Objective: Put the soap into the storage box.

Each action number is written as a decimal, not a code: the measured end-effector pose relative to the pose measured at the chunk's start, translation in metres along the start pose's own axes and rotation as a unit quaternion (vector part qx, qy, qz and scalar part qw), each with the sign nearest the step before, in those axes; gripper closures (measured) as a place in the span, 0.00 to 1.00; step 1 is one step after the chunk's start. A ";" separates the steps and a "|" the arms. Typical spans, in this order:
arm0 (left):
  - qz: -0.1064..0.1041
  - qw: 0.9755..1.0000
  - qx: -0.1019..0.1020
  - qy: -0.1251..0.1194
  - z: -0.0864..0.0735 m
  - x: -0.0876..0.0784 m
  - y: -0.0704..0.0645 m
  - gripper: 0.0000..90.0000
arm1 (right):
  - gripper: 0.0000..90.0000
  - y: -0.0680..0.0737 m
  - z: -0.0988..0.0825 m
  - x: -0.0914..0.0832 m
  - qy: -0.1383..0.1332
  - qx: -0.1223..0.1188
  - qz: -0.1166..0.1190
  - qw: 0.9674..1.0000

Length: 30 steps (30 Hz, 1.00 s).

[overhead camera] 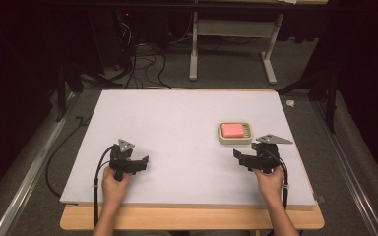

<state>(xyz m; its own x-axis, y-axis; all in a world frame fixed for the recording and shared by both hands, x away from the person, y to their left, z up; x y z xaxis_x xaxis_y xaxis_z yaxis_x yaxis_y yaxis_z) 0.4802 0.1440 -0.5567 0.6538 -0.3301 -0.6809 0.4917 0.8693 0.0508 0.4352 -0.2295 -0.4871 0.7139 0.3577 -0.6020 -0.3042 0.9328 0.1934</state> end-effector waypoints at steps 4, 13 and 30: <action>0.000 1.000 0.000 0.000 0.000 0.000 0.000 0.17 | 0.23 0.003 -0.002 0.001 0.001 -0.003 0.002 1.000; 0.000 1.000 0.000 0.000 0.000 0.000 0.000 0.17 | 0.23 0.010 -0.011 0.008 0.009 -0.005 0.009 1.000; 0.001 1.000 0.001 0.000 0.000 0.000 0.000 0.17 | 0.24 0.018 -0.025 0.020 0.024 -0.010 0.012 1.000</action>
<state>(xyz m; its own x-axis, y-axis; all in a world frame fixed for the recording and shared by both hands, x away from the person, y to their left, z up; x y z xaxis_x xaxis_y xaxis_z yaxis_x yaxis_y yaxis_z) 0.4800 0.1440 -0.5566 0.6553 -0.3281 -0.6803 0.4915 0.8692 0.0543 0.4286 -0.2071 -0.5153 0.6753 0.3770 -0.6339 -0.3342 0.9226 0.1927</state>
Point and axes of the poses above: each handheld gripper's, and its own axes: x roughly forward along the jaws, z roughly out of its top, y roughly to its left, the point moved 10 cm from there along x, roughly forward along the jaws, and after that the axes turned 4 degrees about x, right-handed, at the moved point
